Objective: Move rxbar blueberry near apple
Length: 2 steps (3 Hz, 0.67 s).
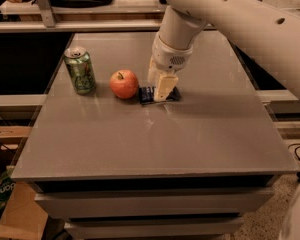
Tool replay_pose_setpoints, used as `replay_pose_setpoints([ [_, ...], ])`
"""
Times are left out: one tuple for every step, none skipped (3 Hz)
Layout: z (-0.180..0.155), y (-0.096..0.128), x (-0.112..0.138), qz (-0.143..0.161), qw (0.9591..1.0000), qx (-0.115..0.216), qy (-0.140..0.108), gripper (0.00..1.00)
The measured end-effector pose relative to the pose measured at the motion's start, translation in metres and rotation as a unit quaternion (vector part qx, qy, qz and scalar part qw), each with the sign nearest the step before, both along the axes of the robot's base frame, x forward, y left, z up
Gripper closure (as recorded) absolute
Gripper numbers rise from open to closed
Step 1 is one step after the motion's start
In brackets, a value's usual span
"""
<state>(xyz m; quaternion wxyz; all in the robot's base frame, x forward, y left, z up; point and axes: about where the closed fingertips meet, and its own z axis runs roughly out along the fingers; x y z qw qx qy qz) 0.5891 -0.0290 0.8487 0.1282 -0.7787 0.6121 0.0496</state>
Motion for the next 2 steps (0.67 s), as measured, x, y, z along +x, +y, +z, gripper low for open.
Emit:
replay_pose_setpoints([
  [0.0016, 0.0012, 0.0006, 0.006, 1.0, 0.003, 0.002, 0.0],
  [0.002, 0.0011, 0.0007, 0.006, 1.0, 0.004, 0.002, 0.0],
])
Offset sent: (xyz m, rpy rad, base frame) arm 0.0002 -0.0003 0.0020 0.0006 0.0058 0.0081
